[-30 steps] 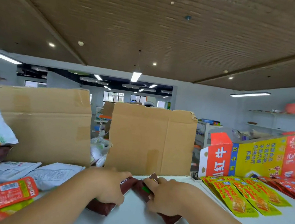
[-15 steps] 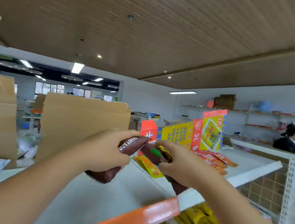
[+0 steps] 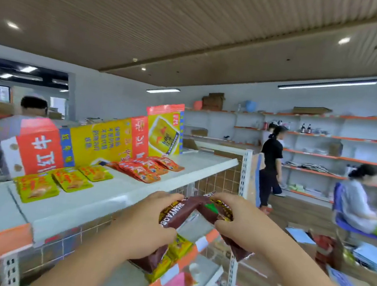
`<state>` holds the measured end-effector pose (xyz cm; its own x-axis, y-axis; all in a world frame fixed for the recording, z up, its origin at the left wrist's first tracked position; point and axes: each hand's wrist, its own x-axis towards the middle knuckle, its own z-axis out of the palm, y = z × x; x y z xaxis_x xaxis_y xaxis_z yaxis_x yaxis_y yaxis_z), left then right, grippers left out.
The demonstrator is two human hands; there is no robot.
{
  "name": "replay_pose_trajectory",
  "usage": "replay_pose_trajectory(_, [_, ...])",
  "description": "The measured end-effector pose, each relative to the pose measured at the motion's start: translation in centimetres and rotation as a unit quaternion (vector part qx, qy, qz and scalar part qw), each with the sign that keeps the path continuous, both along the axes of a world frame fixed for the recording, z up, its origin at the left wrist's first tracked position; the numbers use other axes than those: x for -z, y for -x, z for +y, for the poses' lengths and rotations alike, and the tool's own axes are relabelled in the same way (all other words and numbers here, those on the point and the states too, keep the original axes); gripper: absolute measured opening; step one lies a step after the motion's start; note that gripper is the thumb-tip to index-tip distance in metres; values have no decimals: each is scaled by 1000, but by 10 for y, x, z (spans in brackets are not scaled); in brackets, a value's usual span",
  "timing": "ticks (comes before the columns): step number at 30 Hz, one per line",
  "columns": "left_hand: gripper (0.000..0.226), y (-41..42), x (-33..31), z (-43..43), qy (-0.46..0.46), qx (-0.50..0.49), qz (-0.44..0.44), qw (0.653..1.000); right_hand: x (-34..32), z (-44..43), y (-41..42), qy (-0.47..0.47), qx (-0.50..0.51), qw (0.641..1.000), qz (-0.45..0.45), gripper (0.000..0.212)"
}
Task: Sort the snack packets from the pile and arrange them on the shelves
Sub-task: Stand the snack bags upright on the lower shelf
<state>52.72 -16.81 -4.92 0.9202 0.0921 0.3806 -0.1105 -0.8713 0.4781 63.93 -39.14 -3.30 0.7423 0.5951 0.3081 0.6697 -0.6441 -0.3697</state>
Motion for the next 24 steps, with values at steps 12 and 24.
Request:
replay_pose_trajectory(12, [81,-78,155,-38,150,-162,59,974,140,-8,-98,56,-42,987,145,59])
replay_pose_trajectory(24, [72,-16,255,76,185,-366,124,904,254,177,-69,72,-159,958,227,71])
